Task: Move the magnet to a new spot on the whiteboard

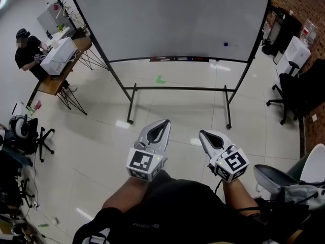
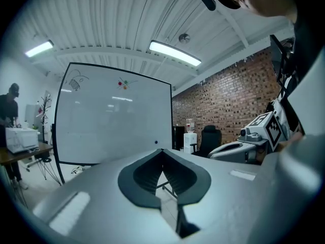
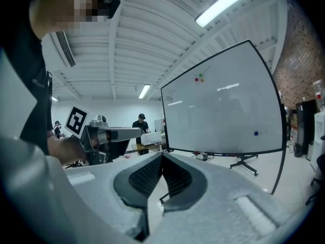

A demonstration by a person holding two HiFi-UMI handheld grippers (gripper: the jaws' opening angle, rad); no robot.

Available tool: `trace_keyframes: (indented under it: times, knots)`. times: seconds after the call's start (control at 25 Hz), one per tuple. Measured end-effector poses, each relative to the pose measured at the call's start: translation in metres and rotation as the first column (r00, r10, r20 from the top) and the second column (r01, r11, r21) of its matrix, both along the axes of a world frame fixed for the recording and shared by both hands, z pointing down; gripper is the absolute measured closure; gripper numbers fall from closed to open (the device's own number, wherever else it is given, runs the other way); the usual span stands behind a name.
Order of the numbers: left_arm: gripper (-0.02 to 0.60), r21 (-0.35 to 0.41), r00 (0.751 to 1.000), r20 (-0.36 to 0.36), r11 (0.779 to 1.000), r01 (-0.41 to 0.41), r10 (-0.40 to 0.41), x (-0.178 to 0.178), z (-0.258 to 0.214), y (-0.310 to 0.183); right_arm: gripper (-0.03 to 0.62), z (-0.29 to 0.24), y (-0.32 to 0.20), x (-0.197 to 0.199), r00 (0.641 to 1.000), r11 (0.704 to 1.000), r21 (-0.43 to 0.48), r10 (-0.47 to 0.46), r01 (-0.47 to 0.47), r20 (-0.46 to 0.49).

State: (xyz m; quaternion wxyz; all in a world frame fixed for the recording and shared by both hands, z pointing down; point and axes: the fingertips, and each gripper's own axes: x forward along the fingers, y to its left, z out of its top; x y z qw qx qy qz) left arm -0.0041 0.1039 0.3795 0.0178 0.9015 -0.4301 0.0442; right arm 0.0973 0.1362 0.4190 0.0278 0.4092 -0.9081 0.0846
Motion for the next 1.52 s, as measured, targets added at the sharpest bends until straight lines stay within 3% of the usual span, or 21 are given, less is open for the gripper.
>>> trace_keyframes:
  times: [0.36,0.8,1.12,1.52]
  knots:
    - [0.565,-0.01,0.999,-0.008,0.999,-0.035,0.035,-0.031,0.002,-0.086,0.591,0.004,-0.079,-0.027,0.999,0.999,-0.01,0.043,-0.044,-0.023]
    - [0.565,0.013,0.993,-0.025,0.993,-0.118,0.119,-0.107,-0.027,-0.223,0.591,-0.02,-0.208,-0.107,0.991,0.993,0.024,0.117,-0.116,-0.065]
    - [0.565,0.03,0.977,-0.027,0.977,-0.209,0.21,-0.134,-0.033,-0.298,0.591,-0.018,-0.284,-0.162,0.987,0.988,0.036,0.15,-0.148,-0.065]
    - [0.565,-0.012,0.979,-0.057,0.98,-0.198,0.197,-0.122,-0.017,-0.379,0.591,-0.011,-0.356,-0.145,0.99,0.991,-0.002,0.132,-0.133,-0.051]
